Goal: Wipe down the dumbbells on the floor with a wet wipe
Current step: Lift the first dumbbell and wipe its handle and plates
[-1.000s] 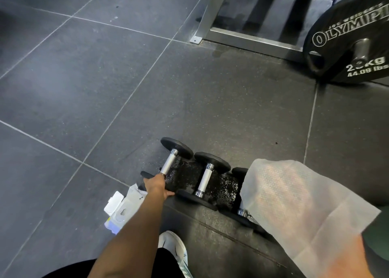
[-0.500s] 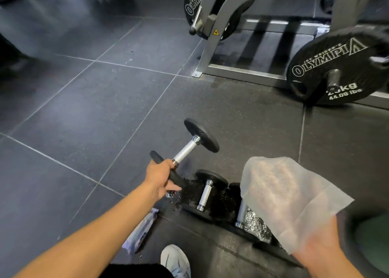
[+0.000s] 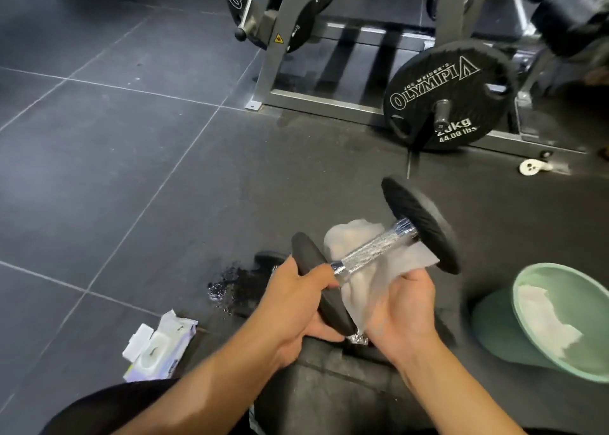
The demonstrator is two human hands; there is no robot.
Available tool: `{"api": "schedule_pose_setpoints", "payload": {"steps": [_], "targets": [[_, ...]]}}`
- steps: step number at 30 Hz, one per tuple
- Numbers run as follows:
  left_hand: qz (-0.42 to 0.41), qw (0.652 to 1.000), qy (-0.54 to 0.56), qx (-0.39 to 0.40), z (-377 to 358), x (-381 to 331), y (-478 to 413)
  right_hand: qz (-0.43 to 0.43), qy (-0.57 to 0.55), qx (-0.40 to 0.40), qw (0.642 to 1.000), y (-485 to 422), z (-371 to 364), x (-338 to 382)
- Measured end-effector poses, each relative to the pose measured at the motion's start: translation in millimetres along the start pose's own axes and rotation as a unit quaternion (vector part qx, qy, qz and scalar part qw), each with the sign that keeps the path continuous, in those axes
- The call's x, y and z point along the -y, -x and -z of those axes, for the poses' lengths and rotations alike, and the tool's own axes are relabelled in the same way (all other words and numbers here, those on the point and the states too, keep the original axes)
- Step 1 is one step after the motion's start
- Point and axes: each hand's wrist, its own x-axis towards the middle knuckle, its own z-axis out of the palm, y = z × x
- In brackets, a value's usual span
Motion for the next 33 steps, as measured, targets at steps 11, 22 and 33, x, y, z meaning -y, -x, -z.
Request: {"api": "schedule_pose_setpoints", "payload": {"steps": [11, 22, 33], "targets": [[-0.063, 0.99, -0.121, 0.038, -12, 18, -1, -0.024, -0.015, 0.042, 0.999, -9, -10, -1], [0.102, 0.986, -0.047, 0.127, 6, -3, -3, -0.051, 0.06, 0.058, 0.995, -11, -8, 5], [-0.212, 0.942, -0.261, -0.026, -8, 31, -5, -0.045, -0.015, 0.113, 0.992, -12, -21, 6]]}}
